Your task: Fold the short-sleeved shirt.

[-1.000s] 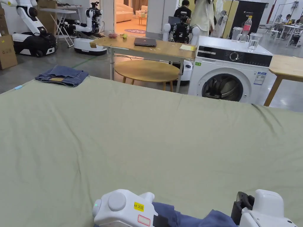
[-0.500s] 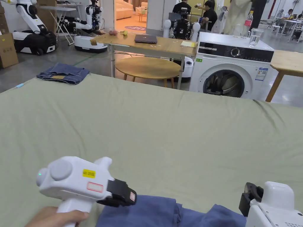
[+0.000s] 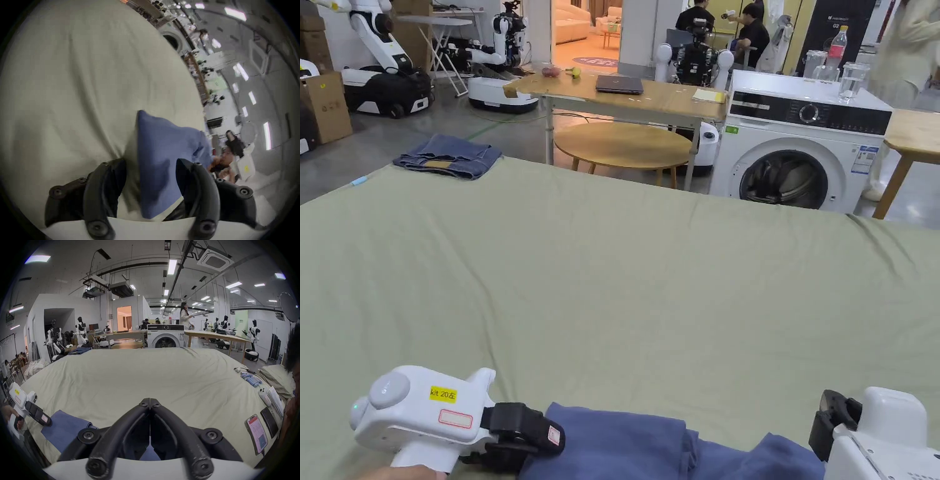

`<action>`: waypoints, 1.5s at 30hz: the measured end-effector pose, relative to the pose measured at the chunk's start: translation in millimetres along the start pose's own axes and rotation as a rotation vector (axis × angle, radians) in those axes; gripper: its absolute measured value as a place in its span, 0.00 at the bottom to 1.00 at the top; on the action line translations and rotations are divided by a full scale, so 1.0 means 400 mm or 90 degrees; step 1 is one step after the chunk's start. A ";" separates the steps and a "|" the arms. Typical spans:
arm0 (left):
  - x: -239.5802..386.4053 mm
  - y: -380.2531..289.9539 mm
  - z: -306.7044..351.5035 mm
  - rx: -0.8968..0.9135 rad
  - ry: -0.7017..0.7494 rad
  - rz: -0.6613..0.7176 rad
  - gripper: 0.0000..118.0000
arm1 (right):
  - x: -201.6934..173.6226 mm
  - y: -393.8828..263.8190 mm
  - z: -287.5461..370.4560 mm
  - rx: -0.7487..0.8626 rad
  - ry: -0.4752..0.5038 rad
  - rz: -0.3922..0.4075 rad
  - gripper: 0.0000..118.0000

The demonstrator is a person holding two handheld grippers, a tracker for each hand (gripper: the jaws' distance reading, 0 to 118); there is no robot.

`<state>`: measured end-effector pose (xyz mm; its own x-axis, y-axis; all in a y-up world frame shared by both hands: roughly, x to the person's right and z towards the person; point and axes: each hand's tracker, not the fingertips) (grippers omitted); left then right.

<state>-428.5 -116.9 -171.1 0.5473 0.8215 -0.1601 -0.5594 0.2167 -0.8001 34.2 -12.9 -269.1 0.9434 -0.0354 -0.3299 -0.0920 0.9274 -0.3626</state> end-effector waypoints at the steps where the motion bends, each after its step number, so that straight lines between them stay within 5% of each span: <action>1: -0.008 0.001 -0.007 -0.004 -0.021 0.023 0.31 | 0.000 -0.001 0.002 0.000 0.000 0.001 0.00; 3: -0.017 -0.003 -0.016 -0.014 -0.048 0.033 0.10 | 0.000 -0.001 0.003 -0.001 -0.003 0.002 0.00; 6: -0.039 -0.002 -0.040 -0.019 -0.052 0.026 0.06 | 0.001 -0.002 0.004 -0.003 -0.003 -0.005 0.00; 10: -0.058 -0.020 -0.044 0.002 -0.074 0.056 0.05 | -0.002 -0.004 0.007 -0.007 -0.004 -0.007 0.00; 24: 0.159 -0.009 0.194 0.073 -0.008 -0.086 0.03 | -0.012 0.012 0.003 -0.005 -0.001 0.005 0.00; 31: 0.211 -0.002 0.391 0.135 0.180 -0.116 0.03 | -0.044 0.019 -0.006 -0.003 0.021 0.008 0.00; 45: 0.458 -0.004 0.163 0.025 0.201 -0.223 0.03 | -0.042 0.009 -0.006 -0.010 0.031 0.007 0.00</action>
<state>-367.9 67.7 -161.4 0.8659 0.4969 -0.0575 -0.3278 0.4768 -0.8156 17.4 -10.0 -266.9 0.9257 -0.0431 -0.3757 -0.1079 0.9221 -0.3717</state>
